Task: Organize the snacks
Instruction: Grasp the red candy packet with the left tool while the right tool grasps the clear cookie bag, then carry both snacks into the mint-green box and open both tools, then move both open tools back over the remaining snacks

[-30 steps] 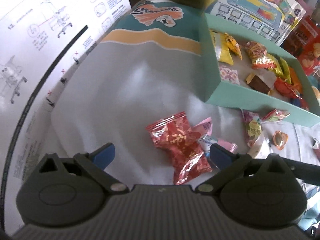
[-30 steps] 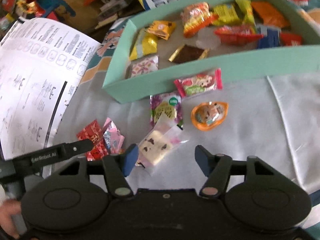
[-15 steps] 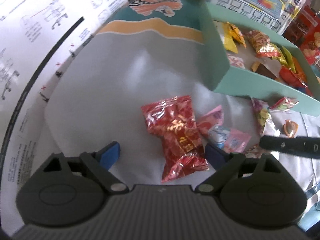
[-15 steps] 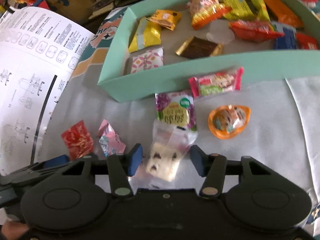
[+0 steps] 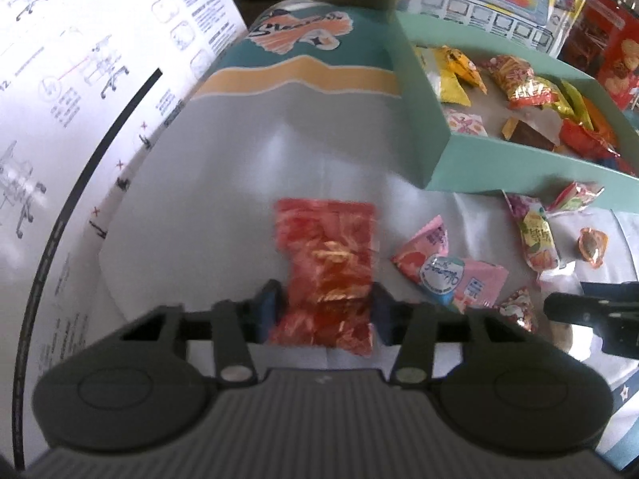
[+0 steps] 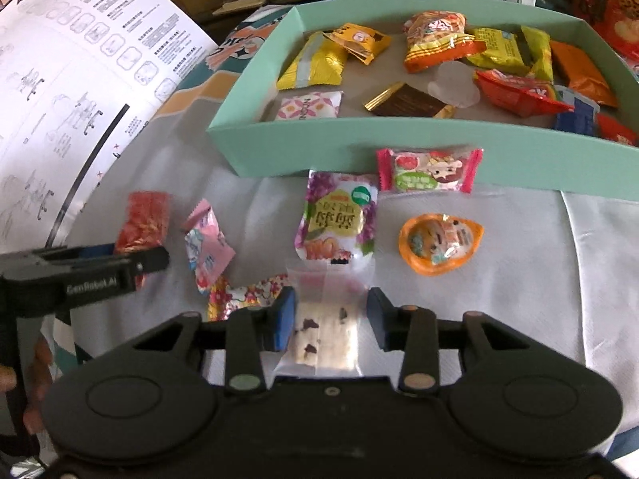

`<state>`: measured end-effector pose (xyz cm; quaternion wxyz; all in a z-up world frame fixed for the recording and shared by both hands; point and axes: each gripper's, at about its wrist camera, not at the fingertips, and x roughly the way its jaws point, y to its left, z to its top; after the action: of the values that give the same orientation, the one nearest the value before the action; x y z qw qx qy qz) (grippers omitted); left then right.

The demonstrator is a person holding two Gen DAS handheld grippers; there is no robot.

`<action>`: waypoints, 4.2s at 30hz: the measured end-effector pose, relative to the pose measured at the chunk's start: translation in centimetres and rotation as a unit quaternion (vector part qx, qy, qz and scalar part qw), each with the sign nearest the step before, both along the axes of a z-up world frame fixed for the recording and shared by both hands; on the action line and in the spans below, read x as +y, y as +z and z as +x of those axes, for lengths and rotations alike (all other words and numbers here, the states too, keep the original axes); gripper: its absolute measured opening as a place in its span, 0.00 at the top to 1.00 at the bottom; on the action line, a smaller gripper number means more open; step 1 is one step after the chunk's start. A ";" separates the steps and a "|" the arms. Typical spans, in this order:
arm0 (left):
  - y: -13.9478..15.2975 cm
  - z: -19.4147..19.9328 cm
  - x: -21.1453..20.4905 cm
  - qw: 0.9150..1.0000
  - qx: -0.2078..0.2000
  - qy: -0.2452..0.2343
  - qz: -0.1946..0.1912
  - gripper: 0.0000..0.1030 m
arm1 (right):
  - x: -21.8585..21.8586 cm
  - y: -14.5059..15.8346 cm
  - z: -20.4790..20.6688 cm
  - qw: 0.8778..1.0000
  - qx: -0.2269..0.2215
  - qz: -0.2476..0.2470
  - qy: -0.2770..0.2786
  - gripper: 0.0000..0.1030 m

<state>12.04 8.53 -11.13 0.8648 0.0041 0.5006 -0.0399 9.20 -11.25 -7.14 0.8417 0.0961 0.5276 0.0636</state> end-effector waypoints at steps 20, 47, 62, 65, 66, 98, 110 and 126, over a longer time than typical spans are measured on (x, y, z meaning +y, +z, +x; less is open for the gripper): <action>2.6 -1.1 -0.1 1.000 -0.014 0.008 -0.011 0.62 | -1.5 2.2 -2.8 0.998 -0.053 -0.016 0.031 0.69; 6.2 12.6 -14.1 0.993 -0.038 -0.105 -0.029 0.62 | -11.4 6.2 10.1 0.990 -0.116 0.047 -0.067 0.69; 3.0 16.2 -15.7 0.994 -0.013 -0.105 -0.027 0.04 | -9.8 4.8 18.5 0.988 -0.120 0.074 -0.057 0.30; 3.5 15.8 -15.6 0.994 -0.029 -0.100 -0.013 0.00 | -9.9 5.2 17.8 0.986 -0.134 0.068 -0.065 0.17; 3.6 15.7 -15.5 0.995 -0.025 -0.099 -0.016 0.00 | -10.0 5.4 17.5 0.986 -0.134 0.069 -0.065 0.15; 7.7 2.4 -11.3 0.998 -0.021 -0.065 -0.007 0.00 | -11.1 9.8 0.7 0.985 -0.128 0.046 -0.106 0.00; 1.9 -0.2 -7.6 0.998 0.050 -0.032 0.000 0.00 | -10.1 4.9 -1.6 0.990 -0.070 0.051 -0.111 0.00; -0.1 2.5 -6.5 0.999 0.043 0.027 -0.011 0.41 | -8.4 0.7 -0.4 0.994 -0.023 0.045 -0.094 0.32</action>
<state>14.57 2.06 -11.27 0.8430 -0.0203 0.5371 -0.0218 8.84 -19.61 -6.47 0.8505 0.1816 0.4935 0.0097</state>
